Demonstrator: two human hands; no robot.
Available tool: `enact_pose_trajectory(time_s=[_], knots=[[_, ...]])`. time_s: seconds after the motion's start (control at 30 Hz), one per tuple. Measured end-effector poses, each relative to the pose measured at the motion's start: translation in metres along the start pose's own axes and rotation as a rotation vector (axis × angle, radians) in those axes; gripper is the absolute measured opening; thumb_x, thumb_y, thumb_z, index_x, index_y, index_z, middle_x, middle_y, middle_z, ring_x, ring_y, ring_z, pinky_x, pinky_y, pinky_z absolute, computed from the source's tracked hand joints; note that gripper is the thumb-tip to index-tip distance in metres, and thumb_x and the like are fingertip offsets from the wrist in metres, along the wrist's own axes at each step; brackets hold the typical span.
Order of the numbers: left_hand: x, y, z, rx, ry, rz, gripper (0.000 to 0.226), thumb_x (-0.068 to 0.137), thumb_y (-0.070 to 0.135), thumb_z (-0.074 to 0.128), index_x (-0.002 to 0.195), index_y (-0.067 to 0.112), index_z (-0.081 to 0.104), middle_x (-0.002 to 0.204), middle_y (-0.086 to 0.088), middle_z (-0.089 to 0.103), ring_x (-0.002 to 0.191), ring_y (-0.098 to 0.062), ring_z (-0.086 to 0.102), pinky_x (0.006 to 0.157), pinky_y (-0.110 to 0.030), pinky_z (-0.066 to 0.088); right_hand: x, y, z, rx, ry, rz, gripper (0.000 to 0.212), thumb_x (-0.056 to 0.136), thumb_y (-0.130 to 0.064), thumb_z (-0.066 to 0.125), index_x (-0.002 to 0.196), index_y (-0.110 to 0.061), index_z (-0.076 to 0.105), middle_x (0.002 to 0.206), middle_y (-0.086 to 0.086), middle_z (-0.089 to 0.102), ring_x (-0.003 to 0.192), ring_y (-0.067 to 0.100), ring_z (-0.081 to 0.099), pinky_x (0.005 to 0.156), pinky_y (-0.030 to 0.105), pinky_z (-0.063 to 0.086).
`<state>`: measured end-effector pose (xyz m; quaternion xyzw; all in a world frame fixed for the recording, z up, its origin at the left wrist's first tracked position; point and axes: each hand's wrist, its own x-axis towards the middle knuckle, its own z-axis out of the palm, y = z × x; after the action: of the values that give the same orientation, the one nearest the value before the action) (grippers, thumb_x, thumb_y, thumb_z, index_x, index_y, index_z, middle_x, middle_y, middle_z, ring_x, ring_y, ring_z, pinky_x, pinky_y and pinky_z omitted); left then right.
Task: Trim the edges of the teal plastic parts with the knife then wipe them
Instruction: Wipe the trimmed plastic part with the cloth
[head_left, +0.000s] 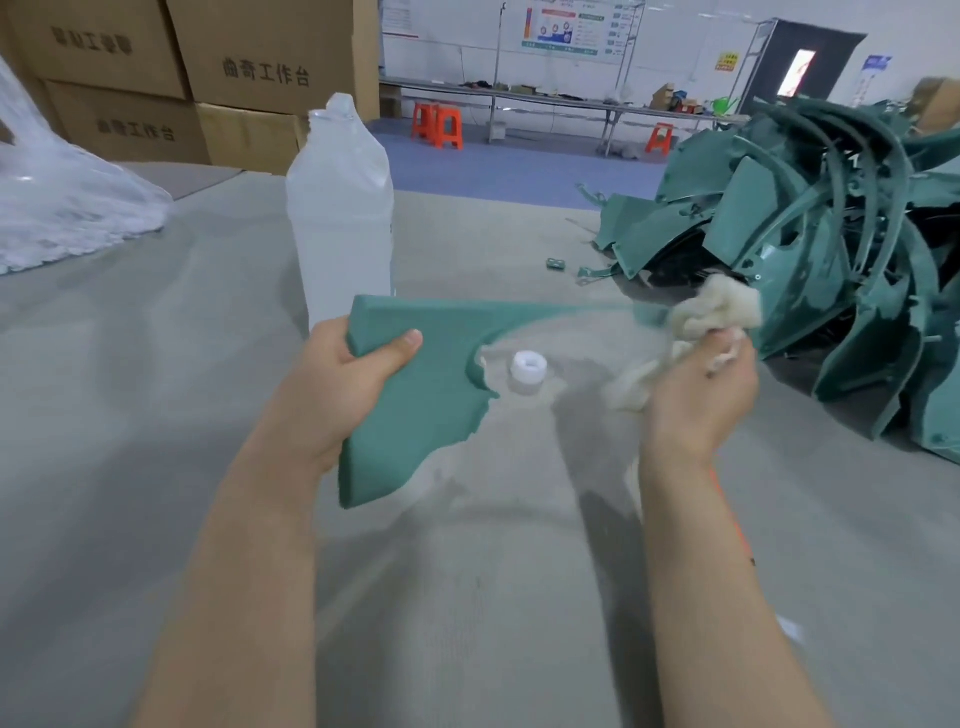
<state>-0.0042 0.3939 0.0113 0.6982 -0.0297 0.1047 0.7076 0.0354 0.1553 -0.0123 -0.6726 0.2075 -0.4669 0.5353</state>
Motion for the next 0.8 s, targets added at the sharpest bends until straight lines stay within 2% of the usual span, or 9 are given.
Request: enact_pose_trajectory(time_s=[0.07, 0.1, 0.2, 0.3, 0.43, 0.5, 0.67, 0.73, 0.8], knots=[[0.007, -0.003, 0.001, -0.127, 0.155, -0.051, 0.008, 0.09, 0.014, 0.063, 0.094, 0.013, 0.07, 0.094, -0.007, 0.074, 0.088, -0.025, 0.071, 0.083, -0.042, 0.056, 0.001, -0.007, -0.004, 0.227, 0.059, 0.134, 0.027, 0.103, -0.024, 0.035, 0.086, -0.024, 0.056, 0.081, -0.012, 0.059, 0.072, 0.0, 0.057, 0.075, 0.023, 0.047], [0.008, -0.003, 0.006, -0.212, 0.202, -0.073, 0.01, 0.091, 0.014, 0.062, 0.098, 0.011, 0.069, 0.1, -0.01, 0.073, 0.094, -0.028, 0.07, 0.089, -0.047, 0.054, -0.002, -0.01, -0.004, 0.264, 0.02, 0.205, 0.028, 0.103, -0.026, 0.036, 0.083, -0.027, 0.056, 0.08, -0.014, 0.059, 0.071, -0.003, 0.058, 0.07, 0.019, 0.045], [0.007, -0.005, 0.034, -0.413, 0.222, -0.145, 0.013, 0.095, 0.021, 0.057, 0.098, 0.013, 0.067, 0.103, -0.009, 0.072, 0.096, -0.025, 0.069, 0.092, -0.046, 0.052, -0.027, -0.017, 0.011, 0.135, -0.432, 0.337, 0.035, 0.103, -0.034, 0.036, 0.078, -0.026, 0.059, 0.082, -0.005, 0.063, 0.086, 0.017, 0.063, 0.077, 0.033, 0.05], [0.002, -0.009, 0.055, -0.503, 0.184, -0.209, 0.02, 0.096, 0.031, 0.054, 0.096, 0.014, 0.066, 0.1, -0.008, 0.073, 0.09, -0.023, 0.071, 0.084, -0.041, 0.056, -0.062, -0.013, 0.027, 0.15, -0.803, 0.267, 0.013, 0.098, -0.031, 0.048, 0.097, -0.024, 0.059, 0.099, 0.003, 0.067, 0.098, 0.022, 0.063, 0.09, 0.041, 0.051], [0.004, -0.012, 0.053, -0.641, 0.103, -0.283, 0.029, 0.098, 0.026, 0.051, 0.116, 0.006, 0.062, 0.11, -0.012, 0.07, 0.093, -0.023, 0.07, 0.075, -0.035, 0.059, -0.063, -0.007, 0.032, 0.069, -0.649, 0.097, 0.016, 0.101, -0.027, 0.046, 0.093, -0.017, 0.057, 0.088, 0.0, 0.065, 0.086, 0.021, 0.059, 0.075, 0.031, 0.046], [0.003, -0.013, 0.053, -0.654, 0.045, -0.3, 0.031, 0.098, 0.023, 0.05, 0.12, 0.005, 0.06, 0.112, -0.012, 0.07, 0.096, -0.023, 0.069, 0.075, -0.033, 0.059, -0.057, -0.007, 0.03, 0.025, -0.632, 0.092, 0.025, 0.102, -0.03, 0.042, 0.089, -0.017, 0.06, 0.087, 0.002, 0.066, 0.083, 0.021, 0.058, 0.076, 0.034, 0.045], [0.007, -0.013, 0.033, -0.589, -0.163, -0.417, 0.019, 0.092, 0.014, 0.05, 0.086, 0.01, 0.068, 0.077, -0.003, 0.073, 0.068, -0.013, 0.07, 0.063, -0.023, 0.057, -0.036, -0.003, 0.012, -0.081, -0.748, 0.055, 0.032, 0.102, -0.034, 0.044, 0.09, -0.012, 0.064, 0.084, 0.003, 0.066, 0.079, 0.02, 0.057, 0.072, 0.033, 0.043], [0.009, -0.017, 0.025, -0.526, -0.204, -0.45, 0.027, 0.09, 0.019, 0.054, 0.07, 0.013, 0.071, 0.075, -0.003, 0.07, 0.065, -0.014, 0.068, 0.064, -0.024, 0.056, -0.03, -0.004, 0.004, -0.042, -0.813, 0.016, 0.029, 0.1, -0.033, 0.049, 0.079, -0.017, 0.062, 0.075, -0.008, 0.065, 0.07, 0.006, 0.055, 0.065, 0.026, 0.041], [0.008, -0.02, 0.024, -0.419, -0.238, -0.457, 0.024, 0.091, 0.024, 0.056, 0.08, 0.013, 0.074, 0.085, -0.005, 0.073, 0.071, -0.016, 0.07, 0.07, -0.028, 0.058, -0.032, -0.006, 0.001, -0.008, -0.885, -0.014, 0.032, 0.099, -0.031, 0.052, 0.068, -0.024, 0.055, 0.06, -0.02, 0.057, 0.057, -0.007, 0.046, 0.056, 0.015, 0.036]])
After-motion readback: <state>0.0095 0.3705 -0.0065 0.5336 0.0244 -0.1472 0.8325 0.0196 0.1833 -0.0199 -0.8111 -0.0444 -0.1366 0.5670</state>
